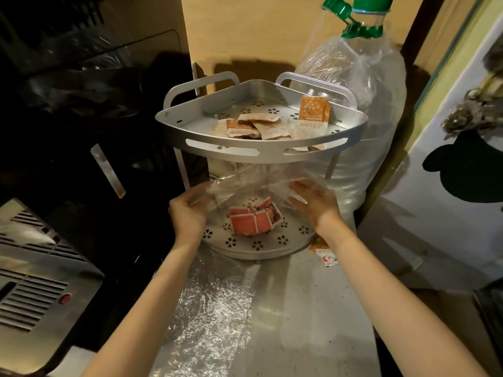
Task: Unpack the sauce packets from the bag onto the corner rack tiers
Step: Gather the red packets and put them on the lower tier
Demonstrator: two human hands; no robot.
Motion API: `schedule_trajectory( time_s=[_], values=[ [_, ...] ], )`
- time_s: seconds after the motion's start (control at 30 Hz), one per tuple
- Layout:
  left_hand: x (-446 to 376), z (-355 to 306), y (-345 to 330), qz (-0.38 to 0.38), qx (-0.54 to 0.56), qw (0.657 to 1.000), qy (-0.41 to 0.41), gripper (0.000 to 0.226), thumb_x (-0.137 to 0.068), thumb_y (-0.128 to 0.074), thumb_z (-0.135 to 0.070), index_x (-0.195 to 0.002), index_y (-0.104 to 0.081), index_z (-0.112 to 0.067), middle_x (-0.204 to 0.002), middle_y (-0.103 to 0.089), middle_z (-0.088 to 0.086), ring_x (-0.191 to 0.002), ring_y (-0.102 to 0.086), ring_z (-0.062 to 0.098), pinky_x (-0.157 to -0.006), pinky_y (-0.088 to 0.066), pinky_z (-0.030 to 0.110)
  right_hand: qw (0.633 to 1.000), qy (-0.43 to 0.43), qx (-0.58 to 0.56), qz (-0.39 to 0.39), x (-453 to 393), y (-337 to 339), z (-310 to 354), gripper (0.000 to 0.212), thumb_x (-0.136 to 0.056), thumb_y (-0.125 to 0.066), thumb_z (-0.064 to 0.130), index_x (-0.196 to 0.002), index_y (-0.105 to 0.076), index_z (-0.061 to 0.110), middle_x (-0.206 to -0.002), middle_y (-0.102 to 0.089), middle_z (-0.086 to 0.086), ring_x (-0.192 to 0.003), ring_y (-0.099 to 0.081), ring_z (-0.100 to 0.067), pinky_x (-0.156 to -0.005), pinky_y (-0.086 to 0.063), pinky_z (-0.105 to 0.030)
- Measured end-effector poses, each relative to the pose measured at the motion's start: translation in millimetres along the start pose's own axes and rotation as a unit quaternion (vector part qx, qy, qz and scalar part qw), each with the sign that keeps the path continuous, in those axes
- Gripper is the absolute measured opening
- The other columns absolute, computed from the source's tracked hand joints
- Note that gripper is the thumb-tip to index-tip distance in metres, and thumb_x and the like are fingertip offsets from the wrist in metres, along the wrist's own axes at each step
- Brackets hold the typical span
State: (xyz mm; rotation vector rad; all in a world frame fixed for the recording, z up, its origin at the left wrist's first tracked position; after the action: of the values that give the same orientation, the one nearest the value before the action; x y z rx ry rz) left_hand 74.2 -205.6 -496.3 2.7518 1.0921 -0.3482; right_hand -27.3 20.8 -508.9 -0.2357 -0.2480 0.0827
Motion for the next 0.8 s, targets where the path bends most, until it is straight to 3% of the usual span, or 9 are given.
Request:
schedule_trajectory(
  time_s=[0.07, 0.2, 0.27, 0.33, 0.47, 0.6, 0.67, 0.8],
  values=[
    [2.2, -8.0, 0.8, 0.007, 0.015, 1.0, -0.014, 0.026, -0.075, -0.065, 0.004, -0.101, -0.066, -0.002, -0.097, -0.067, 0.007, -0.077, -0.065, -0.004, -0.076, -0.052, 0.015, 0.999, 0.012, -0.033, 0.025, 4.9, -0.9, 6.2, 0.024, -0.087, -0.051, 0.0, -0.111, -0.056, -0.002, -0.117, -0.057, -0.014, -0.093, -0.063, -0.007, -0.088, -0.05, -0.026],
    [-0.1, -16.4, 2.5, -0.005, 0.048, 0.999, -0.018, 0.028, -0.076, -0.063, 0.007, -0.101, -0.064, -0.006, -0.077, -0.07, -0.01, -0.068, -0.065, -0.006, -0.065, -0.052, 0.012, 0.994, 0.033, -0.088, 0.049, 17.7, -3.1, 21.1, 0.009, -0.074, -0.059, 0.009, -0.081, -0.059, 0.015, -0.091, -0.063, -0.005, -0.085, -0.061, -0.017, -0.094, -0.046, -0.042],
    [-1.1, -18.9, 2.4, 0.002, 0.05, 0.999, -0.019, 0.023, -0.079, -0.06, 0.007, -0.101, -0.065, 0.0, -0.071, -0.07, -0.016, -0.069, -0.066, -0.003, -0.063, -0.051, 0.012, 0.996, 0.051, -0.048, 0.057, 18.4, -2.2, 24.4, 0.014, -0.074, -0.062, 0.006, -0.08, -0.063, 0.019, -0.089, -0.065, -0.002, -0.087, -0.062, -0.017, -0.096, -0.046, -0.043],
    [1.0, -22.6, 3.5, 0.011, 0.051, 0.998, -0.025, 0.021, -0.082, -0.058, 0.007, -0.101, -0.065, 0.003, -0.077, -0.068, -0.01, -0.072, -0.066, 0.0, -0.064, -0.052, 0.013, 0.995, 0.072, -0.011, 0.074, 18.7, 0.4, 26.2, 0.019, -0.081, -0.061, 0.002, -0.082, -0.066, 0.02, -0.092, -0.068, 0.0, -0.093, -0.064, -0.019, -0.097, -0.047, -0.043],
    [4.5, -30.4, 9.5, 0.042, 0.039, 0.998, -0.041, 0.018, -0.081, -0.063, -0.002, -0.092, -0.067, -0.015, -0.069, -0.07, -0.025, -0.073, -0.064, -0.007, -0.069, -0.051, 0.012, 0.992, 0.107, 0.046, 0.057, 23.3, 13.8, 29.9, 0.019, -0.091, -0.05, 0.008, -0.092, -0.065, 0.02, -0.1, -0.068, -0.001, -0.098, -0.063, -0.016, -0.091, -0.051, -0.031],
    [10.6, -42.5, 15.3, 0.076, 0.055, 0.995, -0.045, 0.021, -0.08, -0.064, -0.003, -0.101, -0.066, -0.003, -0.064, -0.07, -0.022, -0.066, -0.066, -0.002, -0.063, -0.053, 0.014, 0.985, 0.129, 0.11, 0.026, 39.1, 28.8, 33.3, 0.01, -0.082, -0.063, 0.036, -0.091, -0.065, 0.03, -0.112, -0.067, -0.006, -0.106, -0.061, -0.021, -0.099, -0.046, -0.037],
    [16.0, -52.8, 17.7, 0.089, 0.058, 0.992, -0.066, 0.023, -0.08, -0.063, -0.002, -0.103, -0.065, -0.008, -0.064, -0.07, -0.022, -0.065, -0.066, -0.003, -0.065, -0.052, 0.012, 0.981, 0.154, 0.113, 0.025, 49.6, 36.2, 37.5, 0.02, -0.074, -0.067, 0.045, -0.086, -0.068, 0.028, -0.1, -0.071, -0.002, -0.101, -0.064, -0.021, -0.096, -0.048, -0.038],
    [29.3, -61.4, 20.2, 0.135, 0.035, 0.988, -0.07, 0.013, -0.075, -0.068, -0.016, -0.086, -0.069, -0.023, -0.067, -0.071, -0.02, -0.068, -0.066, -0.001, -0.066, -0.052, 0.014, 0.974, 0.208, 0.086, 0.004, 69.5, 49.2, 45.0, 0.015, -0.088, -0.057, 0.026, -0.078, -0.064, 0.018, -0.067, -0.07, 0.004, -0.071, -0.067, -0.014, -0.07, -0.057, -0.028]
  ],
)
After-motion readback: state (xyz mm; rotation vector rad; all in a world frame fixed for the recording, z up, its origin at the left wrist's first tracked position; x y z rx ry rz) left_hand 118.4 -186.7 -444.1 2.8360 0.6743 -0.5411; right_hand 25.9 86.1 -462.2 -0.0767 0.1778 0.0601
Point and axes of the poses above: each hand's wrist, its own x-axis away from the middle knuckle, its own y-axis out of the back of the hand, z = x × y, the point moved 4 cm from there along -x, towards the middle knuckle
